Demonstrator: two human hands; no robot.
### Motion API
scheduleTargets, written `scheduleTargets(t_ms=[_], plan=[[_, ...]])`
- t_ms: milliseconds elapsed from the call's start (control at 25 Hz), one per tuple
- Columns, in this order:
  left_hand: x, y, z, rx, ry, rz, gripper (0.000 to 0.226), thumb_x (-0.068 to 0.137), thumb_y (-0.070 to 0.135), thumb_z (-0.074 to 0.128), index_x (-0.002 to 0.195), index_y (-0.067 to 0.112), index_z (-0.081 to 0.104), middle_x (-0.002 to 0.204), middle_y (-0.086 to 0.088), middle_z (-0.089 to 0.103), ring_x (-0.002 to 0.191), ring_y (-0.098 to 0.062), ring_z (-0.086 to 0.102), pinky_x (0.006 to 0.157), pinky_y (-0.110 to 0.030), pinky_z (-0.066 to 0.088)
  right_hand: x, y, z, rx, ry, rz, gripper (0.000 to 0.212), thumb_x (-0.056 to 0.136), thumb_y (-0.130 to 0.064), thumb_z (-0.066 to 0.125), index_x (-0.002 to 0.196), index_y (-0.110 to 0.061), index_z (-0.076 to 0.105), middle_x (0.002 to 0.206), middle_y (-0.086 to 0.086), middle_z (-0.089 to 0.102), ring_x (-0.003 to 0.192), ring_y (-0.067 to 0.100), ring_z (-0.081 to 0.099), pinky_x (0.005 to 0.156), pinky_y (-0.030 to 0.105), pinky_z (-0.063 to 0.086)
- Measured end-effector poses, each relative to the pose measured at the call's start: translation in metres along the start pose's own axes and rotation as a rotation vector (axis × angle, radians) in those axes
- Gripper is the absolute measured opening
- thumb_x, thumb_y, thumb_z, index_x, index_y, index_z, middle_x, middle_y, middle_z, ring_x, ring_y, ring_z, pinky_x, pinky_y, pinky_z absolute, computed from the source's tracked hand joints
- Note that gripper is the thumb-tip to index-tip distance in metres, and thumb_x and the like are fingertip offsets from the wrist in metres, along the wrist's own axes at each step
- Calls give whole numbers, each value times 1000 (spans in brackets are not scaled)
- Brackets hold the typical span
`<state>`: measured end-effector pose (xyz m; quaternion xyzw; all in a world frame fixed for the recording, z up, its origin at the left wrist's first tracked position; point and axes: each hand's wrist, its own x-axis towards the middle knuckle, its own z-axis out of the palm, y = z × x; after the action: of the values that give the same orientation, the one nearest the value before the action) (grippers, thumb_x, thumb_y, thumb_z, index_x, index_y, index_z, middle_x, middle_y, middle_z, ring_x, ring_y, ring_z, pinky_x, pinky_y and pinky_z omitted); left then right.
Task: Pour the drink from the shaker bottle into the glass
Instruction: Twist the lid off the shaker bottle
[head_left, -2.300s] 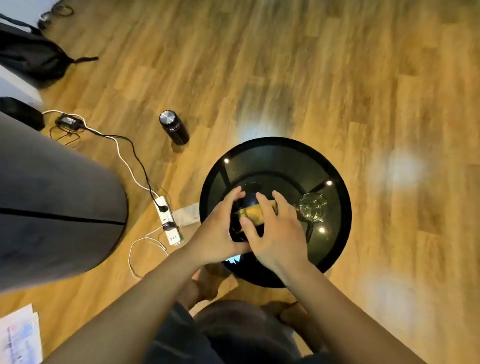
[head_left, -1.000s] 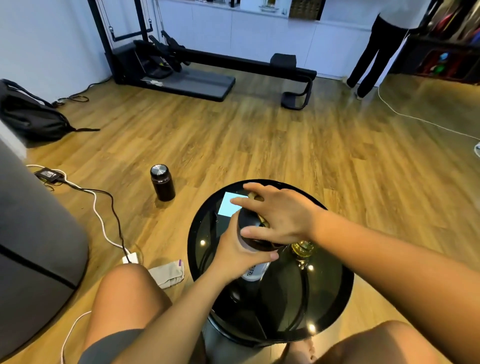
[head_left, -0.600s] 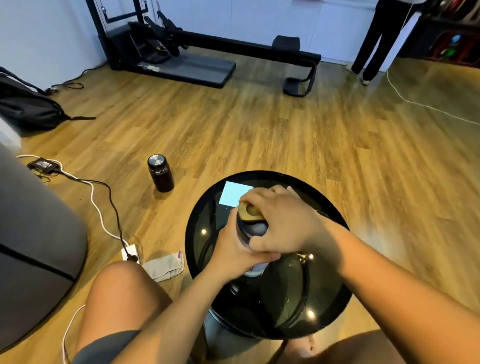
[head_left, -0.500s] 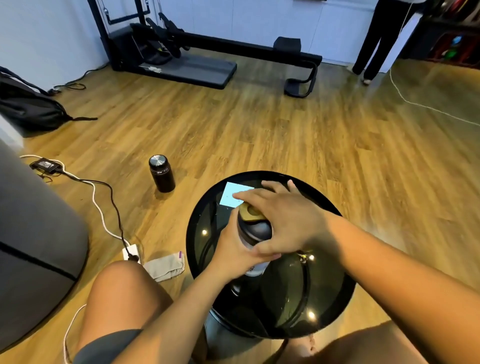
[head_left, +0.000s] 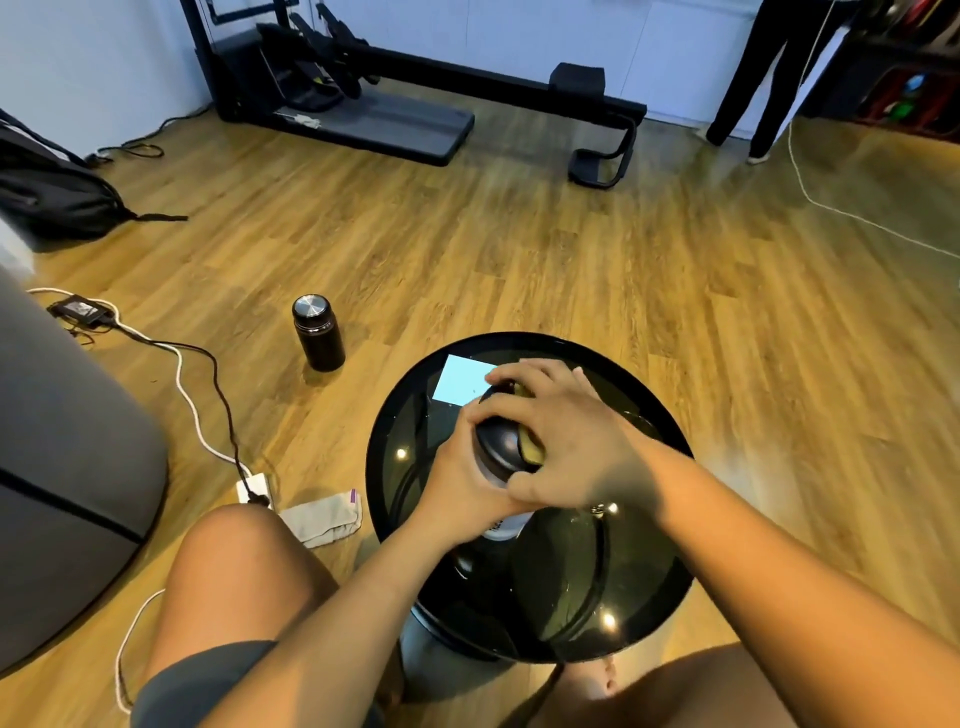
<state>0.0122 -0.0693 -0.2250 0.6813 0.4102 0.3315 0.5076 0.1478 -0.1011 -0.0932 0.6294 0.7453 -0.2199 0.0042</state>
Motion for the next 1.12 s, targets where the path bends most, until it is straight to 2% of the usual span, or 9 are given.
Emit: scheduleTargets(t_ms=[120, 200, 280, 400, 520, 760, 880, 1000, 1120], plan=[[-2, -3, 0, 5, -21, -36, 92, 50, 49, 97, 124, 53, 43, 116, 41, 59, 112, 11, 61, 87, -8, 49, 7, 3, -7, 17, 77, 102, 70, 80, -75, 48, 142, -43, 42, 158, -5, 37, 149, 25, 25, 114, 63, 26], [-1, -5, 1, 22, -30, -66, 86, 48, 52, 96, 116, 54, 42, 111, 47, 58, 106, 19, 59, 83, -1, 46, 18, -7, -3, -268, 138, 378, 92, 76, -88, 19, 148, -32, 33, 145, 9, 49, 130, 37, 48, 89, 49, 45], [-1, -4, 0, 28, -42, -66, 88, 47, 52, 92, 112, 63, 34, 104, 57, 53, 100, 31, 52, 77, 6, 39, 23, -20, 5, -436, 140, 442, 88, 81, -84, 28, 144, -23, 36, 132, 15, 54, 113, 38, 57, 70, 41, 39], [1, -4, -1, 26, -48, -55, 98, 49, 51, 94, 124, 60, 32, 108, 41, 64, 105, 25, 56, 81, 2, 43, 18, -17, 7, -344, 91, 105, 69, 72, -54, 63, 131, -32, 37, 130, 6, 50, 119, 32, 50, 91, 46, 41], [2, -4, 0, 27, -45, -31, 102, 50, 53, 93, 136, 30, 44, 117, 24, 64, 112, 12, 60, 90, -9, 50, 11, -9, -1, -247, 14, -111, 75, 65, -43, 72, 132, -40, 38, 135, -7, 48, 134, 17, 40, 121, 59, 13], [1, -8, -1, -5, -54, -77, 100, 49, 50, 98, 133, 36, 46, 114, 24, 70, 112, 4, 65, 95, -22, 54, 25, -16, 2, -448, 155, 406, 81, 86, -80, 15, 141, -29, 45, 139, 13, 50, 124, 37, 48, 82, 47, 39], [2, -6, -2, -5, -71, -49, 98, 53, 44, 99, 128, 54, 37, 111, 34, 68, 108, 17, 61, 88, -10, 49, 21, -13, 1, -372, 79, 205, 69, 79, -70, 39, 136, -32, 47, 132, 8, 53, 121, 33, 47, 93, 49, 37], [2, -5, -1, 10, -77, -22, 92, 57, 37, 100, 133, 32, 48, 117, 16, 69, 111, 3, 66, 88, -17, 54, 16, -12, -10, -267, -69, -102, 59, 63, -53, 51, 119, -36, 58, 132, -6, 54, 134, 23, 34, 114, 68, 16], [1, -2, 0, 25, -80, 7, 93, 56, 38, 100, 129, 52, 44, 116, 28, 67, 111, 9, 63, 89, -14, 53, 15, -14, -1, -248, 56, -83, 55, 80, -64, 50, 126, -35, 56, 146, -3, 49, 147, 25, 27, 115, 71, 12]])
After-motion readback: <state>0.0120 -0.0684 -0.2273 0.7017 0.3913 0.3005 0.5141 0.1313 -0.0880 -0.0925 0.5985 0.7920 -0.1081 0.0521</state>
